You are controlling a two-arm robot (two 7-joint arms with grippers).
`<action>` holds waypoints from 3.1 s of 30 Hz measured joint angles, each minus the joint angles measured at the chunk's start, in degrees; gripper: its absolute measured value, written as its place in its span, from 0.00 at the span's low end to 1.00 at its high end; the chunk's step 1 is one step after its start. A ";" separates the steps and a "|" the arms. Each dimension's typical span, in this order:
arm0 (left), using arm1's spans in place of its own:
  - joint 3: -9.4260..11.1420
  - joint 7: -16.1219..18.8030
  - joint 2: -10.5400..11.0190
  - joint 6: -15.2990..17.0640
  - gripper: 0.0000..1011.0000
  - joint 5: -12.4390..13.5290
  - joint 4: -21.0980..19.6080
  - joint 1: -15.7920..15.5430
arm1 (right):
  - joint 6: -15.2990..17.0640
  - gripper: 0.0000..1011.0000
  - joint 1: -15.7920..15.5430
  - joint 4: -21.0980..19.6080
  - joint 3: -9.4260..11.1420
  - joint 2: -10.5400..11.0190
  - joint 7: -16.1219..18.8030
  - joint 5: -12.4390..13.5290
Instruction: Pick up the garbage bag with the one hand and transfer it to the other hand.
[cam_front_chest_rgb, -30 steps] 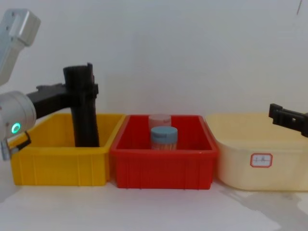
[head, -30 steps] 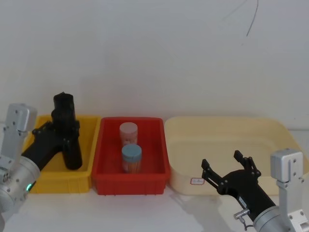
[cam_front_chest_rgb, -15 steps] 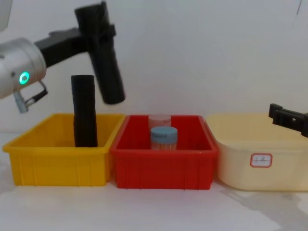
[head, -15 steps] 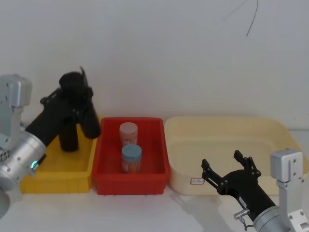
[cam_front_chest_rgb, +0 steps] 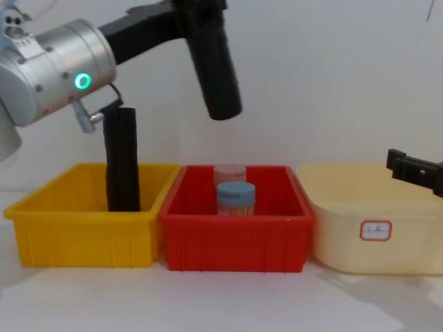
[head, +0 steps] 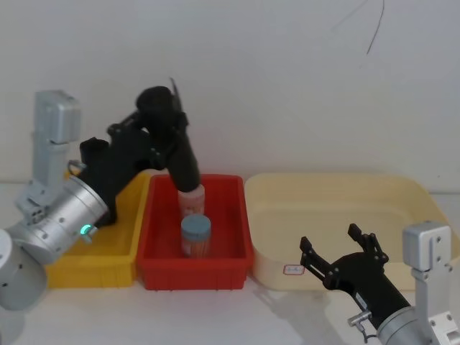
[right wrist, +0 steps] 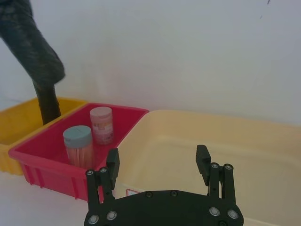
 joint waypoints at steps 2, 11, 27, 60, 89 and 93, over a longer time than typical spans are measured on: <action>0.51 -0.65 -0.34 -0.18 0.48 -0.12 0.72 -0.43 | 0.00 0.99 0.00 0.00 0.00 0.00 0.00 0.00; 2.94 -3.37 -1.77 -1.03 0.48 -0.83 4.73 -2.34 | 0.00 0.99 0.00 0.00 0.00 0.00 0.00 0.00; 4.65 -5.14 -2.15 -1.36 0.48 -1.83 7.33 -3.60 | 0.00 0.99 0.01 0.00 0.00 0.00 0.04 -0.06; 5.28 -5.78 -2.19 -1.36 0.48 -2.31 8.19 -4.06 | -1.84 0.99 9.88 6.51 -4.27 2.85 12.55 -2.80; 5.32 -5.81 -2.19 -1.36 0.48 -2.31 8.23 -4.09 | -3.91 0.99 21.02 17.43 -8.93 0.32 21.10 -2.28; 5.32 -5.81 -2.19 -1.36 0.48 -2.31 8.23 -4.09 | -4.11 0.99 22.24 18.48 -9.54 -0.06 21.63 -2.27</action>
